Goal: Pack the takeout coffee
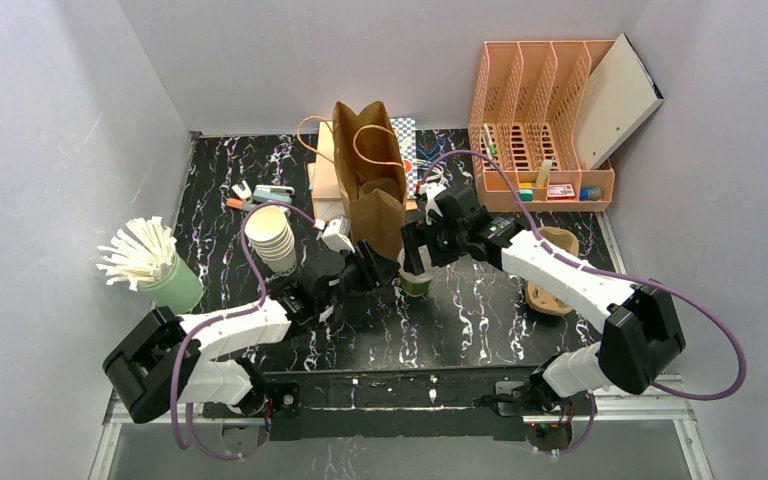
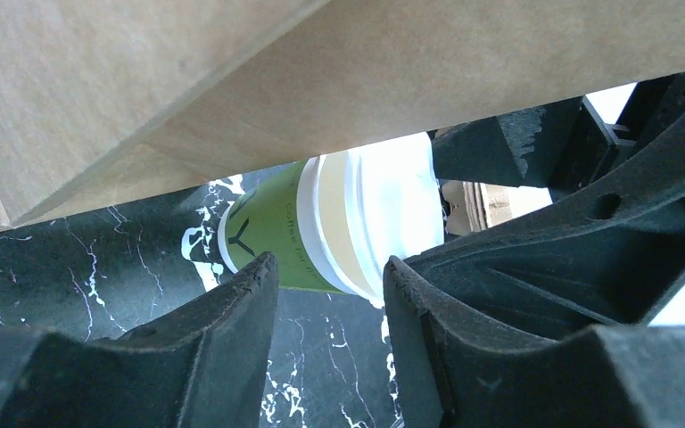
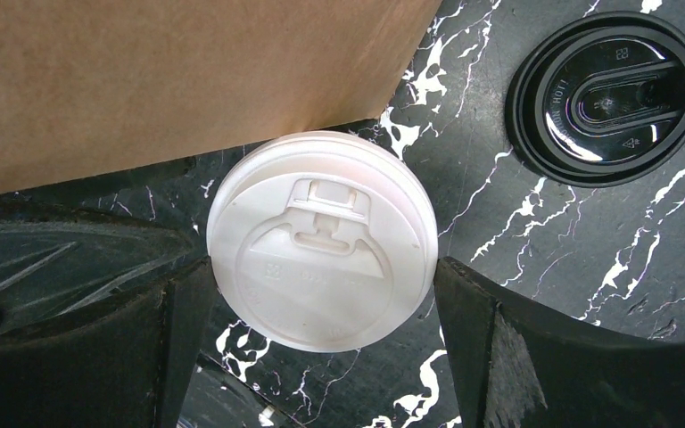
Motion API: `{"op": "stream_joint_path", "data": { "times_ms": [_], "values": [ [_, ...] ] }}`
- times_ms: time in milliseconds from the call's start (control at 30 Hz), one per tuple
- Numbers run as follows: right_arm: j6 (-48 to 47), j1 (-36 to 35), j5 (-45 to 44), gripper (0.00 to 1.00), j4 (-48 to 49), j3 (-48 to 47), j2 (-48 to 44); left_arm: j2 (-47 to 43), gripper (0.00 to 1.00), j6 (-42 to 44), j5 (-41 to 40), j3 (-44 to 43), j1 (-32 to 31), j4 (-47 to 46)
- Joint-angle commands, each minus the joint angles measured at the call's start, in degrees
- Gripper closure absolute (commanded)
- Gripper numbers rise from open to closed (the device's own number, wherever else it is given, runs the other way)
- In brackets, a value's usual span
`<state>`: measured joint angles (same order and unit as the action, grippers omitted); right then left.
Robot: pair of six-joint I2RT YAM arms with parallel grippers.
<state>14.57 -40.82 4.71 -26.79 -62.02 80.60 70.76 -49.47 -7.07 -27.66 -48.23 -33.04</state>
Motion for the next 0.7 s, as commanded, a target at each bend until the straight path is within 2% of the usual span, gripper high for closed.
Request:
{"op": "stream_joint_path", "data": {
  "times_ms": [0,167,400,667],
  "values": [
    [-0.99,0.19,0.84,0.02,1.89,0.31,-0.97,1.62,0.57,0.22,-1.36,-1.00,-0.30,-1.95],
    [-0.99,0.21,1.47,0.02,1.93,0.43,-0.98,3.42,0.61,-0.27,-1.47,-1.43,-0.29,-2.63],
    [-1.12,0.19,1.62,0.02,1.64,0.54,-0.63,1.57,0.56,-0.01,-1.83,-0.17,-0.29,-4.76],
    [-1.14,0.21,1.72,0.02,1.39,-0.07,-0.85,-2.97,0.66,-0.91,-2.85,1.28,-0.29,-4.76]
  ]
}}
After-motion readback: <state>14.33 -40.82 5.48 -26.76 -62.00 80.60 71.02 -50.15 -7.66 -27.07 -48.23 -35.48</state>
